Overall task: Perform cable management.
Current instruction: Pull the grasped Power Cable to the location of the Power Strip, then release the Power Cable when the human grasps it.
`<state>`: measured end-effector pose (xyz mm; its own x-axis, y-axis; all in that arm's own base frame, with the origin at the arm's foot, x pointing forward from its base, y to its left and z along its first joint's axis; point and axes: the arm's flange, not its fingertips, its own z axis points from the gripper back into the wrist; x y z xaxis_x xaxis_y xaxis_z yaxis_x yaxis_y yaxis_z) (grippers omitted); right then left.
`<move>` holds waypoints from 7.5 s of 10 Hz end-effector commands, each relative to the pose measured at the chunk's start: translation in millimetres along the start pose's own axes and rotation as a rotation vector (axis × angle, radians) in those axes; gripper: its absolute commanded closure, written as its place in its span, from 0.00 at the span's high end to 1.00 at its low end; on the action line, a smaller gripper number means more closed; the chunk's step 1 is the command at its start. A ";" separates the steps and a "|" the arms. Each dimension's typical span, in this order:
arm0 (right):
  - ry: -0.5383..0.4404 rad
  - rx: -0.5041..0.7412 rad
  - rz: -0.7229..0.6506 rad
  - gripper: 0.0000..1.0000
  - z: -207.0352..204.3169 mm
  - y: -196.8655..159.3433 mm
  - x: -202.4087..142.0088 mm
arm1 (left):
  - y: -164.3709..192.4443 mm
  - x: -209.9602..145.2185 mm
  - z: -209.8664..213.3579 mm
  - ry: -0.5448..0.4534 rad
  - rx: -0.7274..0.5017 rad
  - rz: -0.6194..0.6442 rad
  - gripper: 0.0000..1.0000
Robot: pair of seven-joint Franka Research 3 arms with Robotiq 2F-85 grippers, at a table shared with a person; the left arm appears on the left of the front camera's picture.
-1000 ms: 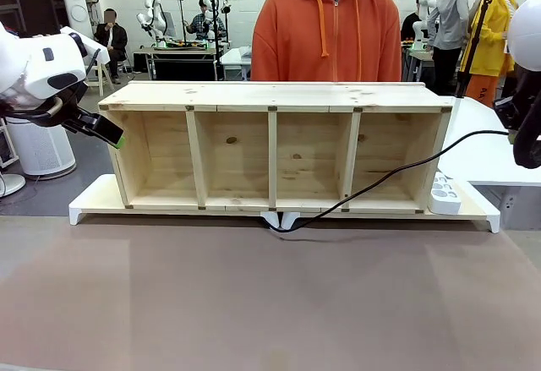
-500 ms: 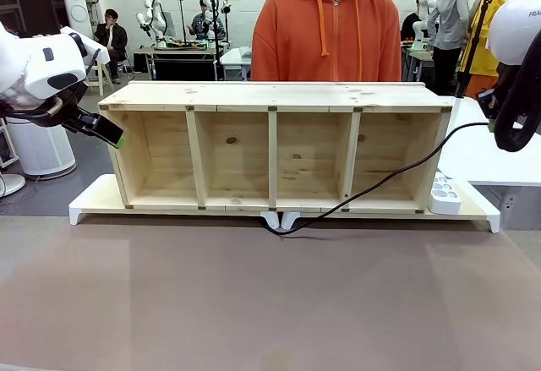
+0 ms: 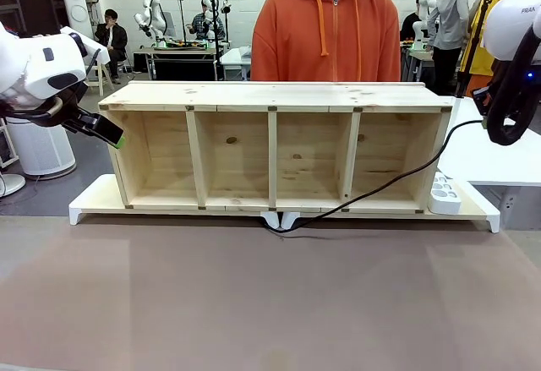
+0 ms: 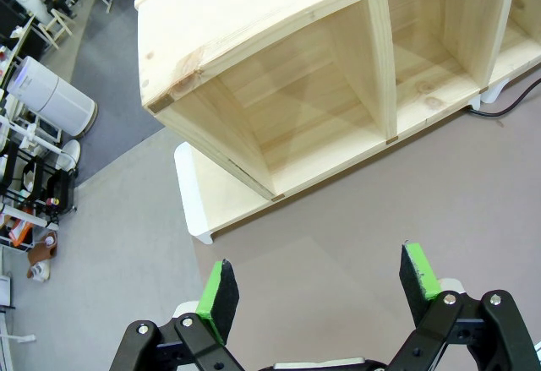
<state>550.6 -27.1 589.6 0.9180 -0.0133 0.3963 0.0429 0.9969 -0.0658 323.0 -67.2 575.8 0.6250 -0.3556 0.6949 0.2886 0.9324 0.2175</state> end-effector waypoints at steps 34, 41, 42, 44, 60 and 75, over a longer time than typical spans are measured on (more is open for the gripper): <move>0.000 0.020 0.036 0.85 -2.3 2.5 0.6 | 1.4 -0.4 -0.4 0.000 -0.005 0.002 1.00; 0.000 0.020 0.036 0.85 -2.3 2.5 0.6 | 1.4 -0.4 -0.4 0.000 -0.005 0.002 1.00; 0.000 0.020 0.036 0.85 -2.3 2.5 0.6 | 1.4 -0.4 -0.4 0.000 -0.005 0.002 1.00; 0.000 0.020 0.036 0.85 -2.3 2.5 0.6 | 1.4 -0.4 -0.4 0.000 -0.005 0.002 1.00; 0.000 0.020 0.036 0.85 -2.3 2.5 0.6 | 1.4 -0.4 -0.4 0.000 -0.005 0.002 1.00; 0.000 0.020 0.036 0.85 -2.3 2.5 0.6 | 1.4 -0.4 -0.4 0.000 -0.005 0.002 1.00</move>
<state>552.2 -24.5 587.7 0.9187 0.0257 0.3942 -0.0001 0.9979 -0.0649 323.0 -67.2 575.8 0.6250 -0.3556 0.6949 0.2886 0.9324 0.2175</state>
